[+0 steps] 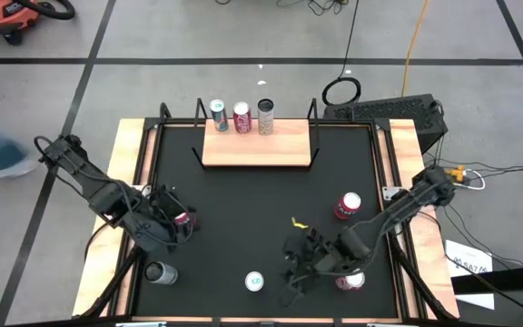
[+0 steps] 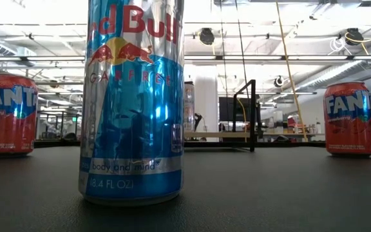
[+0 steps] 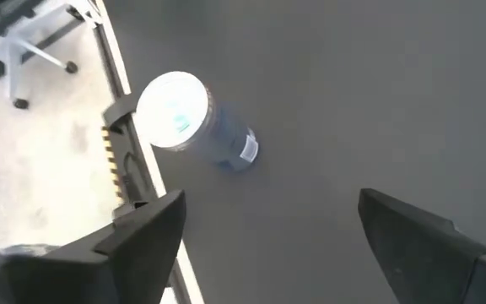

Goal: Place canned beverage on shelf
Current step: Put the left red soda can on the shelf

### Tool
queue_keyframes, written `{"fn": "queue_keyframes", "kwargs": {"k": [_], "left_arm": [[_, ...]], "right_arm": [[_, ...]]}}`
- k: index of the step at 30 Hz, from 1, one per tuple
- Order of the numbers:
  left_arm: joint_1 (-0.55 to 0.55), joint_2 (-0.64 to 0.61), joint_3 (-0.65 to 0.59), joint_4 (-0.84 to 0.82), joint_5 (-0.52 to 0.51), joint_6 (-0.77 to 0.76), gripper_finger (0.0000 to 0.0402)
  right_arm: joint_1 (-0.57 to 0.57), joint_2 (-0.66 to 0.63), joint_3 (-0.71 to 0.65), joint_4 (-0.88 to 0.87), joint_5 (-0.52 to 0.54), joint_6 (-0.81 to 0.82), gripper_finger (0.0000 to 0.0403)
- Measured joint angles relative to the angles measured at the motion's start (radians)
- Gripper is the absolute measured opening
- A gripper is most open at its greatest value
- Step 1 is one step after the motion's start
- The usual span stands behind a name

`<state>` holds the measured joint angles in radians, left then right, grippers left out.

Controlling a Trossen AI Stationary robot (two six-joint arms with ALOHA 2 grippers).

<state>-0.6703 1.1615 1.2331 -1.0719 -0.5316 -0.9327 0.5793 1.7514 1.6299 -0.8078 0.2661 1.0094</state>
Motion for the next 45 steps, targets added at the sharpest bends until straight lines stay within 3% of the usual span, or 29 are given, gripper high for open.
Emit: {"fn": "queue_keyframes", "kwargs": {"k": [8,15,18,24,29,37,45], "left_arm": [[-0.067,0.0,0.0,-0.196,0.064,-0.274,0.0241],[-0.171,-0.001,0.0,-0.208,0.331,-0.397,0.0241],[-0.235,-0.001,0.0,-0.206,0.387,-0.488,0.0241],[-0.34,0.009,0.0,-0.192,0.394,-0.685,0.0242],[-0.374,0.049,0.0,-0.191,0.338,-0.786,0.0256],[-0.375,0.132,0.0,-0.204,0.349,-0.779,0.0324],[-0.375,0.136,0.0,-0.172,0.392,-0.755,0.0375]], "right_arm": [[-0.01,0.067,0.0,0.076,0.036,-0.041,0.0341],[-0.01,0.043,0.0,0.069,0.079,-0.057,0.0341],[-0.01,0.031,0.0,0.057,0.108,-0.063,0.0341],[-0.01,0.03,0.0,0.048,0.15,-0.08,0.0341],[-0.014,0.03,0.0,0.048,0.157,-0.097,0.0341],[-0.016,0.03,0.0,0.048,0.157,-0.105,0.0341],[-0.016,0.03,0.0,0.048,0.153,-0.099,0.0341]]}}
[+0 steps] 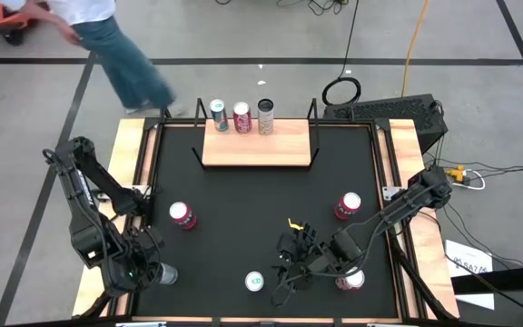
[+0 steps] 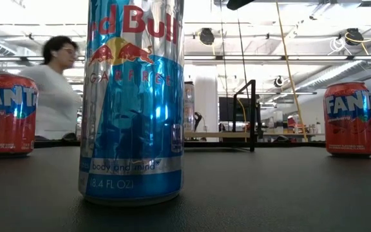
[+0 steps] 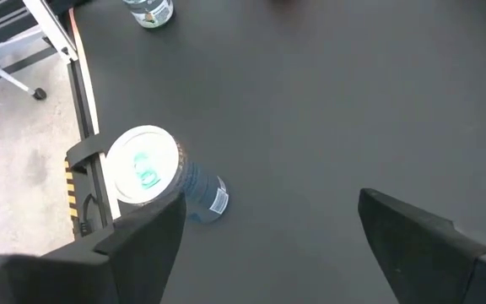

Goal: Place canned beverage on shelf
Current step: Put the left red soda can on the shelf

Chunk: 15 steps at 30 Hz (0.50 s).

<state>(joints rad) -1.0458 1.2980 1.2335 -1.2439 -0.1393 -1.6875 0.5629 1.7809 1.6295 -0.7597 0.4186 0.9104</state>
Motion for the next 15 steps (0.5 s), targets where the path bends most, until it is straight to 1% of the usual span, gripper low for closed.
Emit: {"fn": "queue_keyframes", "kwargs": {"k": [3,12,15], "left_arm": [[0.0,0.0,0.0,0.013,0.005,0.0,0.0381],[0.0,0.0,0.0,0.015,0.023,-0.005,0.0382],[0.003,0.0,0.0,-0.049,0.008,-0.001,0.0382]], "right_arm": [[0.0,0.0,0.0,0.0,-0.002,0.01,0.0341],[0.0,0.0,0.0,0.0,-0.003,0.024,0.0341],[0.0,0.0,0.0,0.0,-0.003,0.024,0.0341]]}}
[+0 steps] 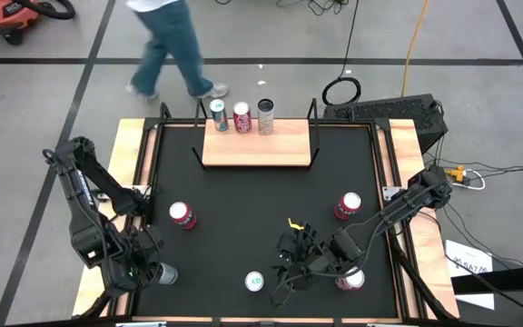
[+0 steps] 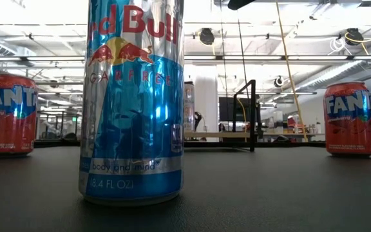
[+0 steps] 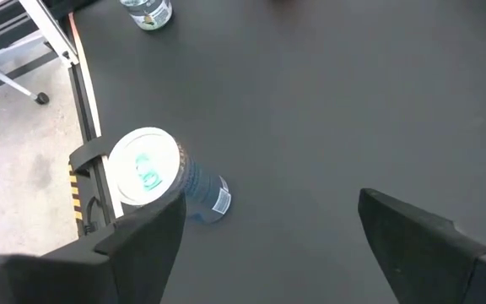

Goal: Place canned beverage on shelf
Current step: Put the left red soda can on the shelf

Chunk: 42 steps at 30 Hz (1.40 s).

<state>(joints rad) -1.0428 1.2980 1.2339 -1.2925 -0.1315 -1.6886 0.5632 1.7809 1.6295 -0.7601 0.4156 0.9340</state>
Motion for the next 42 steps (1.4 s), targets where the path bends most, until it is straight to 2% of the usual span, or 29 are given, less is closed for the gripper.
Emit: {"fn": "queue_keyframes", "kwargs": {"k": [5,12,16,19,23,29,36,42], "left_arm": [[0.044,-0.005,0.0,-0.1,-0.046,0.032,0.0382],[0.144,-0.038,0.0,-0.176,-0.167,0.199,0.0382],[0.262,-0.071,0.0,-0.249,-0.234,0.3,0.0382],[0.376,-0.11,-0.022,-0.222,-0.262,0.421,0.0382],[0.516,-0.167,-0.113,-0.167,-0.226,0.52,0.0382],[0.638,-0.255,-0.269,-0.146,-0.11,0.535,0.0382],[0.662,-0.32,-0.306,-0.005,-0.078,0.571,0.0382],[0.669,-0.3,-0.321,0.006,-0.083,0.573,0.0382]], "right_arm": [[-0.001,0.0,0.0,0.0,0.0,0.013,0.0341],[-0.002,0.0,0.0,0.0,0.0,0.015,0.0341],[-0.007,0.0,0.0,0.0,0.0,0.023,0.0341],[-0.008,0.0,0.0,0.0,0.0,0.023,0.0341],[-0.007,0.0,0.0,0.0,-0.001,0.027,0.0341],[-0.008,0.0,0.0,0.0,-0.001,0.042,0.0341],[-0.011,0.0,0.0,0.0,-0.003,0.034,0.0341],[-0.028,-0.001,0.0,0.0,-0.025,0.025,0.0341]]}}
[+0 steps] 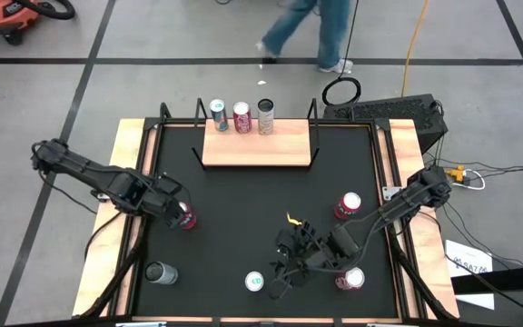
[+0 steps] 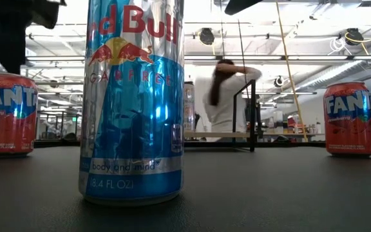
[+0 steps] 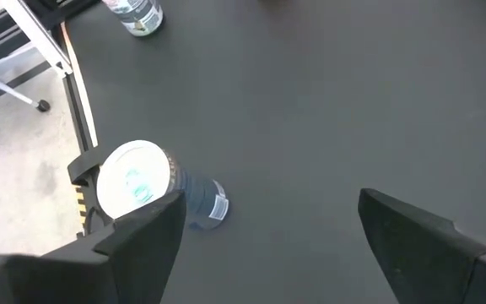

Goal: Place canned beverage on shelf
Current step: Put the left red soda can on the shelf

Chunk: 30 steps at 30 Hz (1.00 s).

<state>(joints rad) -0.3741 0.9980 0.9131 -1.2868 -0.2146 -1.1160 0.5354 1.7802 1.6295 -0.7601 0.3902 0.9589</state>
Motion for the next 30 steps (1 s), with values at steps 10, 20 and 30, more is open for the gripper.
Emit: {"fn": "queue_keyframes", "kwargs": {"k": [10,20,30], "left_arm": [[0.027,0.001,-0.106,0.167,0.041,0.004,0.0382],[0.028,-0.002,-0.105,0.121,0.026,0.028,0.0382],[0.028,-0.085,-0.06,0.034,0.002,0.029,0.0382]], "right_arm": [[-0.006,0.0,0.0,0.0,-0.003,0.001,0.0341],[-0.015,0.0,0.0,0.0,-0.003,0.001,0.0341],[-0.034,0.0,0.0,0.0,-0.029,-0.002,0.0341]]}}
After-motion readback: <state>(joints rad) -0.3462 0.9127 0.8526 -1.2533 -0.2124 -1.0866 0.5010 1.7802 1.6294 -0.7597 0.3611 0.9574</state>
